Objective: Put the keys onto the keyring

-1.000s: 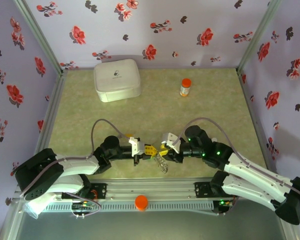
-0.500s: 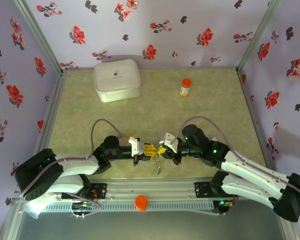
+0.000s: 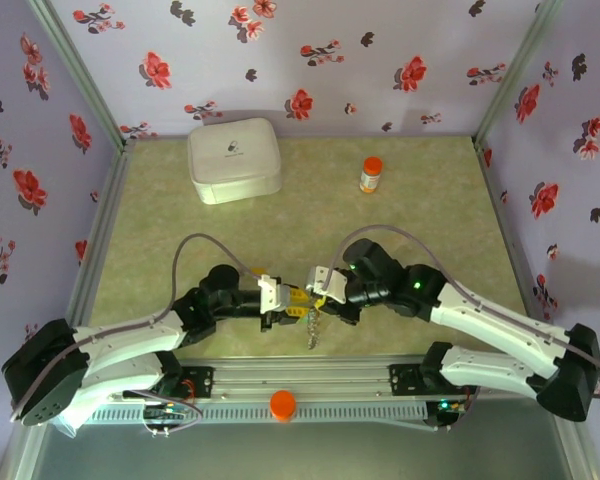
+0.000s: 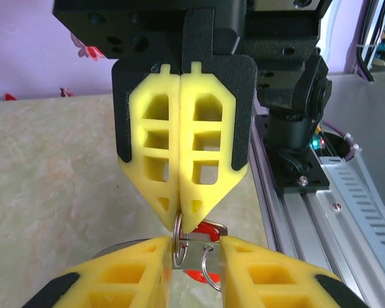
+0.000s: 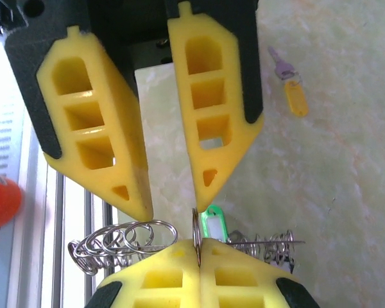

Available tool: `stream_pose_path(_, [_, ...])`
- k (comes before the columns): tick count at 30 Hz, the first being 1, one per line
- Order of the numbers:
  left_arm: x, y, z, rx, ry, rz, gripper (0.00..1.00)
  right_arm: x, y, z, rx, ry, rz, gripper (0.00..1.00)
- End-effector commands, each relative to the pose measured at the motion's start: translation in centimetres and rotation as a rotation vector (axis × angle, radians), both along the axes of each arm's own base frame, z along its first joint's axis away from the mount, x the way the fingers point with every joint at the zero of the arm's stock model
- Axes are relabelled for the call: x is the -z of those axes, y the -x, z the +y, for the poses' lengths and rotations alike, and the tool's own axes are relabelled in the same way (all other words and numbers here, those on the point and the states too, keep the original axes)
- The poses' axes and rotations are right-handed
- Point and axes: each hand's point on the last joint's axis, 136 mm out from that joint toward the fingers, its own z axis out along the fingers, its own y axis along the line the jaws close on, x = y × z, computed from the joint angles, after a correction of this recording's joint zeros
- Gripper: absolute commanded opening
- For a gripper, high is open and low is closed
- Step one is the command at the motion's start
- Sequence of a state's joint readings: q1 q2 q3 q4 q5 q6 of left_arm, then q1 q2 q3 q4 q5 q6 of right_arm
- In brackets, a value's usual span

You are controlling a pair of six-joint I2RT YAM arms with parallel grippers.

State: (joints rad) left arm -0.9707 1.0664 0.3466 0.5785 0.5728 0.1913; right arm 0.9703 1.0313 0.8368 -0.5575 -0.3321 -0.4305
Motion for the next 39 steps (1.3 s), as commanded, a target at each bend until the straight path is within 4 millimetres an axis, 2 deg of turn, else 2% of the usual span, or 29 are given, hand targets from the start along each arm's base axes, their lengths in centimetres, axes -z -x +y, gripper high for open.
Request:
stream_pose_path(1, [0.5,0.3,-0.1,0.030,-0.051,-0.010,0.24,-1.1,-0.4,0.4,-0.034,0.022,-0.062,0.00])
stream_pose_path(8, [0.2,0.0,-0.5,0.031,-0.044,-0.043,0.21,-1.4,0.1,1.4,-0.077,0.035,-0.049,0.00])
stream_pose_path(15, [-0.2,-0.1,-0.6,0.036,-0.038,-0.064,0.00,-1.7,0.1,1.8,-0.077,0.010,-0.054,0.00])
stream_pose_path(17, [-0.2,0.0,-0.5,0.038,-0.040,-0.066,0.00,-1.7,0.5,1.6,-0.082,-0.014,-0.046,0.01])
stream_pose_path(19, [-0.2,0.0,-0.5,0.039,-0.040,-0.068,0.00,-2.1,0.1,1.1,-0.046,-0.069,-0.036,0.10])
stream_pose_path(22, [-0.3,0.1,-0.4,0.038,-0.030,-0.078,0.00,-3.0,-0.4,0.4,0.017,-0.175,0.012,0.31])
stream_pose_path(24, [-0.8,0.1,-0.3,0.030,-0.002,-0.087,0.00,-3.0,-0.3,0.1,0.034,-0.209,0.031,0.36])
stream_pose_path(32, [-2.6,-0.4,0.1,-0.022,0.134,-0.090,0.00,-1.5,0.3,0.2,0.060,-0.263,0.104,0.37])
stream_pose_path(33, [-1.8,-0.2,0.4,-0.026,0.129,-0.074,0.00,-1.6,0.3,0.2,0.063,-0.270,0.102,0.36])
stream_pose_path(39, [-1.6,-0.3,0.4,-0.034,0.143,-0.060,0.00,-0.8,0.0,-0.5,0.087,-0.227,0.079,0.32])
